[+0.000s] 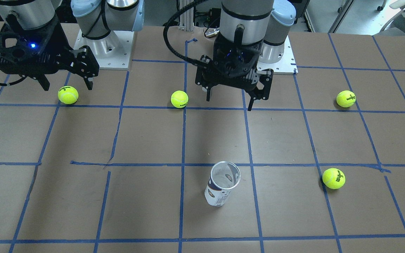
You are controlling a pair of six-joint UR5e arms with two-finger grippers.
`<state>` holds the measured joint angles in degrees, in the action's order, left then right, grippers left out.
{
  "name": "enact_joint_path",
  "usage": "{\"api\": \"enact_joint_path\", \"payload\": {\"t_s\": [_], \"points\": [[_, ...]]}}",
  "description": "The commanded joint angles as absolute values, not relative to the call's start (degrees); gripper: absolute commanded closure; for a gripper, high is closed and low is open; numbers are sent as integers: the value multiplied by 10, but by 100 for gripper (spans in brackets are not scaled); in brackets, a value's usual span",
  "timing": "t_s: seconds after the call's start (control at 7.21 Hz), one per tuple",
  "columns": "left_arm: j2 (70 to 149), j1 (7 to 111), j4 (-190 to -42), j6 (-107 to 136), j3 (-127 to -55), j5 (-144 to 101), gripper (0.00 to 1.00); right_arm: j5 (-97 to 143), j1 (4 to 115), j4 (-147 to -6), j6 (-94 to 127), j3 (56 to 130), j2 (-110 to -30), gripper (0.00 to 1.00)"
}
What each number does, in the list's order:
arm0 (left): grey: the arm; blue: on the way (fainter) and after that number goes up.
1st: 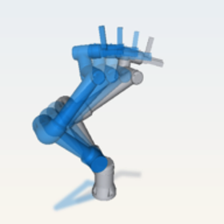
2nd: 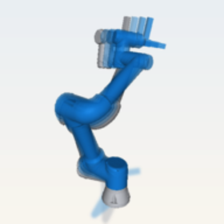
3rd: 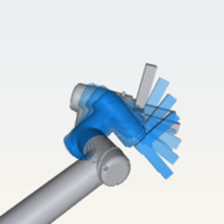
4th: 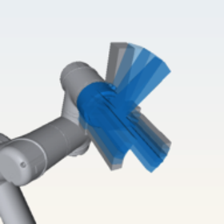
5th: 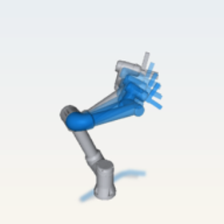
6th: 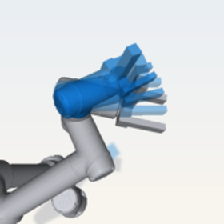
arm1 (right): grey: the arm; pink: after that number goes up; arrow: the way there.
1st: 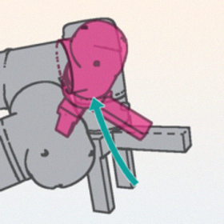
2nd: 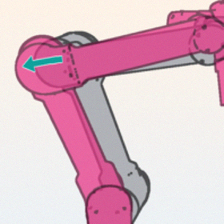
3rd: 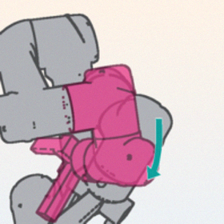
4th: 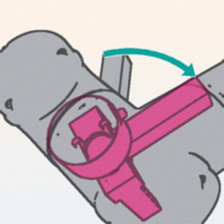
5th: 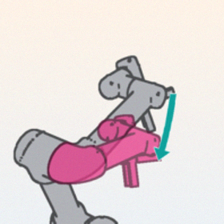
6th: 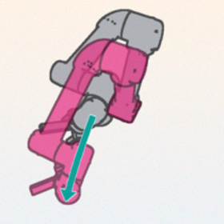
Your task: Lift up tennis ball bucket
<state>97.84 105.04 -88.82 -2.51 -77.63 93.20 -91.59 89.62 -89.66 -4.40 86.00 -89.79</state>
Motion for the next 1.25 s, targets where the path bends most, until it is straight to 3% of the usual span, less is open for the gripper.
{"api": "enact_joint_path", "payload": {"t_s": [0.0,0.69,1.11], "points": [[912,1043,-892,-26,-865,933,0,-916,896,-897,-44,860,-898,0],[864,927,-905,-25,-876,933,0,-916,896,-897,-43,860,-897,0],[860,921,-901,34,-877,930,0,-916,896,-896,-43,860,-896,0]]}}
